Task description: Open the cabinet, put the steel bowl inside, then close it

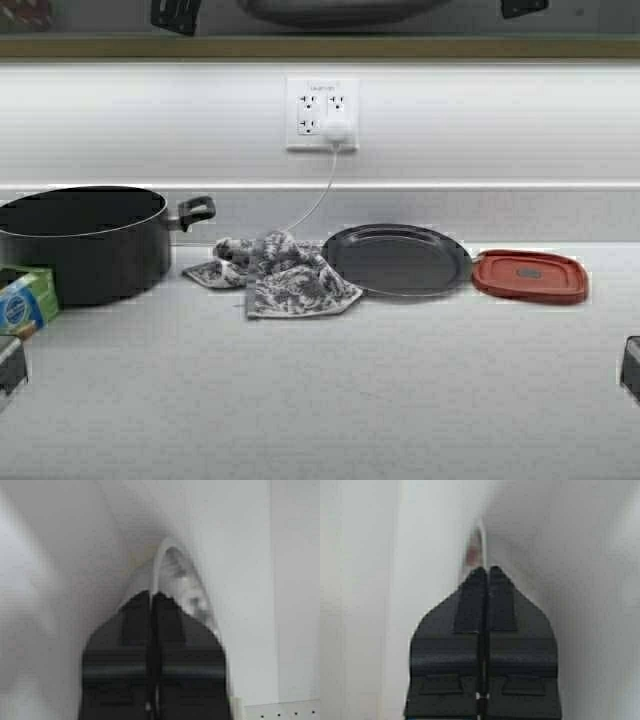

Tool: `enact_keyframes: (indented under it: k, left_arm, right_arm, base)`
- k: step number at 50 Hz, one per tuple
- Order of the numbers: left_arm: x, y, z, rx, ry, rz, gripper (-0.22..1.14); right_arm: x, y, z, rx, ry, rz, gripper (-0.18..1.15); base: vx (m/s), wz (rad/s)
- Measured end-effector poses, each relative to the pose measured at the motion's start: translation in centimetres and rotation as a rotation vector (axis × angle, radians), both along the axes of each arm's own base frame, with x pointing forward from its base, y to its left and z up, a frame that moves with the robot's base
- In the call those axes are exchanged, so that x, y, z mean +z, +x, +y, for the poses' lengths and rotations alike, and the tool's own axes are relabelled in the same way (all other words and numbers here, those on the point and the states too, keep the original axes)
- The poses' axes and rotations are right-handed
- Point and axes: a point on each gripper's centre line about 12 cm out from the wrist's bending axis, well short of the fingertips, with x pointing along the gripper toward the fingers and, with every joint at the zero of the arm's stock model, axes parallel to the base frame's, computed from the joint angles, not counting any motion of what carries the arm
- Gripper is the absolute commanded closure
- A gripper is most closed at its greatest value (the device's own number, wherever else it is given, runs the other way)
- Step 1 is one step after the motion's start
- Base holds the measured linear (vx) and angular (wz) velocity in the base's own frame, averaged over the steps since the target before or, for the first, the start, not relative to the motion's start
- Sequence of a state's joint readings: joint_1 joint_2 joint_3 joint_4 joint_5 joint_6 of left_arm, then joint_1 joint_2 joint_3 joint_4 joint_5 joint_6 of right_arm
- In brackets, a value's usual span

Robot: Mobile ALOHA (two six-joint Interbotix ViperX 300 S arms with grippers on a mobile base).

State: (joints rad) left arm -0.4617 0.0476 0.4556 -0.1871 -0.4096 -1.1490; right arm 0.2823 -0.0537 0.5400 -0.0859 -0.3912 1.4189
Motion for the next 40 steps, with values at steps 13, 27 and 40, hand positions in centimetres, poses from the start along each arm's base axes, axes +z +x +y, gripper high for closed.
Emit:
enact_keyframes:
  k: [13,27,40]
  left_arm:
    - [-0.2,-1.1,1.7,0.094,-0.114,-0.163,0.04]
    - [-0.5,-2.4,3.1,0.175,-0.187,-0.232,-0.11]
    - [-0.6,-4.2,5.5,0.219,-0.182,-0.265,-0.11]
  right_arm:
    - [-1.2,-0.6,0.1,0.011,-0.031,-0.001,0.06]
    - [-1.3,-0.8,-0.6,-0.003,-0.006,-0.054,-0.07]
    - [-1.5,-1.7,-2.3,-0.033,-0.024,-0.078,-0.06]
  base:
    - [0.03,-0.01]
    - [0.02,-0.01]
    - [0.02,-0.01]
